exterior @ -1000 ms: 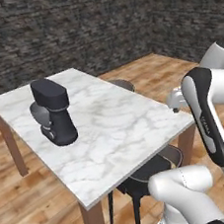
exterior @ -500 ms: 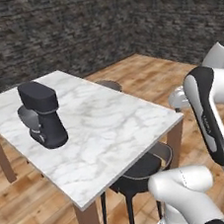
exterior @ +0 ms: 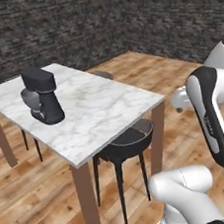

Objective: Navigate to the stand mixer.

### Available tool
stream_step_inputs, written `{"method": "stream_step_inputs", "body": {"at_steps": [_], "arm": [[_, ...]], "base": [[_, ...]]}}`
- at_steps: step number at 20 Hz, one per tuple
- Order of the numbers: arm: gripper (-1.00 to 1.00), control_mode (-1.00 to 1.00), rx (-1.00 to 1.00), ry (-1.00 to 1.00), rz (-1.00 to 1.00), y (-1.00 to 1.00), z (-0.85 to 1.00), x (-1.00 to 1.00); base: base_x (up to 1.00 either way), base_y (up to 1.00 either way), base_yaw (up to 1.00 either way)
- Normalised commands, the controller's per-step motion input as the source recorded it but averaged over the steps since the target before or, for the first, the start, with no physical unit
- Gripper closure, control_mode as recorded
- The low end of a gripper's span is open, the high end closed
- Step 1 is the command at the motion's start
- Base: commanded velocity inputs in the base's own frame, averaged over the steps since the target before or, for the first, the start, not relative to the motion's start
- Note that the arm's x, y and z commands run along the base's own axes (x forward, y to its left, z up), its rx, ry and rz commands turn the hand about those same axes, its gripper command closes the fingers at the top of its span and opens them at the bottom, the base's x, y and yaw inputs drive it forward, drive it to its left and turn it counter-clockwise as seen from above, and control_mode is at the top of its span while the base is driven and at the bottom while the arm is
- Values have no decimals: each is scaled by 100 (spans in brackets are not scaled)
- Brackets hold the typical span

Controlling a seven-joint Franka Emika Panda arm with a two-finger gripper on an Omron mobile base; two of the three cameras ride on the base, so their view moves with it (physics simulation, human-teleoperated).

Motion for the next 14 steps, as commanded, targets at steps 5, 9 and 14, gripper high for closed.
{"method": "stream_step_inputs", "body": {"at_steps": [5,9,14], "arm": [[-100,100,0,0,0,0,0,0],[-100,100,0,0,0,0,0,0],[-100,100,0,0,0,0,0,0]], "base": [[2,99,-5],[13,91,-5],[28,74,-7]]}}
